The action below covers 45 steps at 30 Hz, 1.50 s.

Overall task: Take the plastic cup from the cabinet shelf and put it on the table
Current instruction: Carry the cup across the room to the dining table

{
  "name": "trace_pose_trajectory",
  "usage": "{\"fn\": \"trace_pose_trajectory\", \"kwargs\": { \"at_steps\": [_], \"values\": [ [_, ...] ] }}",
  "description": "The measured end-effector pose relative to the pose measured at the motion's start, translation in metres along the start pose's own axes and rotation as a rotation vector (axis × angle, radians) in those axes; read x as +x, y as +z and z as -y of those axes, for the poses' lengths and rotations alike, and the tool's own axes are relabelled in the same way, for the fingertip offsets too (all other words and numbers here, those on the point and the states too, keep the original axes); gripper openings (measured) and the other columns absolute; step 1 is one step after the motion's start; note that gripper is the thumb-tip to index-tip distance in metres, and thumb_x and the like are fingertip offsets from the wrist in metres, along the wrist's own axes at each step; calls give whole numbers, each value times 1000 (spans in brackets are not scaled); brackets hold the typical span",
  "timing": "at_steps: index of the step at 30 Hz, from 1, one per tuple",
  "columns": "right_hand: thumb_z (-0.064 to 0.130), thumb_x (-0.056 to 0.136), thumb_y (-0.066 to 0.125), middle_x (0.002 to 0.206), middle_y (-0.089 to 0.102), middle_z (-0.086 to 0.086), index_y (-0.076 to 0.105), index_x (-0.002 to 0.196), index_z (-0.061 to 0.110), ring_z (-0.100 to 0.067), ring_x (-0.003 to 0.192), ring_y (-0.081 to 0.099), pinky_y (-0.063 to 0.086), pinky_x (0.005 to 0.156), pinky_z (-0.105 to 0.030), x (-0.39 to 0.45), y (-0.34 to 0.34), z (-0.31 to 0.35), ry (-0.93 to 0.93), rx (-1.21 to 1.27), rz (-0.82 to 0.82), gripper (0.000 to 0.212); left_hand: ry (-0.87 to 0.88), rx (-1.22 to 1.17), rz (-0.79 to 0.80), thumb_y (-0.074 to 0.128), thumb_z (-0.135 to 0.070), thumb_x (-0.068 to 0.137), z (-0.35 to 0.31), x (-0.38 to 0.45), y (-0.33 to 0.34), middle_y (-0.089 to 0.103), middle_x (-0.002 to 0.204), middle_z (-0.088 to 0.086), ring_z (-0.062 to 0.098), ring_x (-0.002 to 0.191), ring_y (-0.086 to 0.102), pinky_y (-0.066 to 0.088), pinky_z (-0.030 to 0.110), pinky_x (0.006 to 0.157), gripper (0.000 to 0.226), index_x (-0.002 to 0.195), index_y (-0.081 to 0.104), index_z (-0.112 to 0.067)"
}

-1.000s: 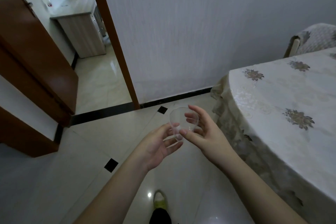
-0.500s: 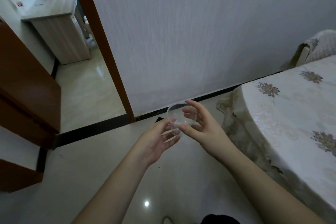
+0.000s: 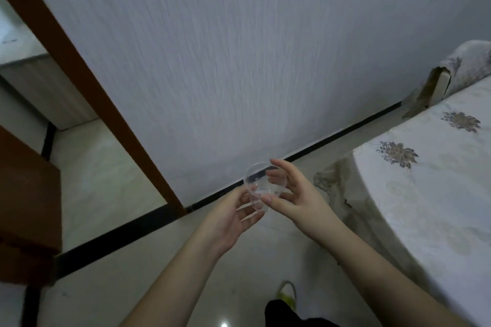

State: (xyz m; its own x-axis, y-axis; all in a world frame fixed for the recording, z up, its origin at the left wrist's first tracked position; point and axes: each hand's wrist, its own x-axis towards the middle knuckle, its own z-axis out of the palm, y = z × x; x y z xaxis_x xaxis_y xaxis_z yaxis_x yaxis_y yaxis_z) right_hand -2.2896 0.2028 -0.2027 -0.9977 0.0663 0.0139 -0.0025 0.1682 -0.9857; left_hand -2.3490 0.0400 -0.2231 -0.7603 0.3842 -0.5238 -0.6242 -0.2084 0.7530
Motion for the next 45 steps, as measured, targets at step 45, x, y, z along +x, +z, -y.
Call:
{"fn": "trace_pose_trajectory", "kwargs": {
  "at_steps": [45],
  "values": [
    [57,70,76,129,59,9,44,135,42,-4,123,53,51,98,-35,429,-219,-51,133,-62,-572,74,-234,178,511,61,-18,90,-232,496,183,71,79,9,20,78,70,59,33,76,25,112,66,-7]
  ]
}}
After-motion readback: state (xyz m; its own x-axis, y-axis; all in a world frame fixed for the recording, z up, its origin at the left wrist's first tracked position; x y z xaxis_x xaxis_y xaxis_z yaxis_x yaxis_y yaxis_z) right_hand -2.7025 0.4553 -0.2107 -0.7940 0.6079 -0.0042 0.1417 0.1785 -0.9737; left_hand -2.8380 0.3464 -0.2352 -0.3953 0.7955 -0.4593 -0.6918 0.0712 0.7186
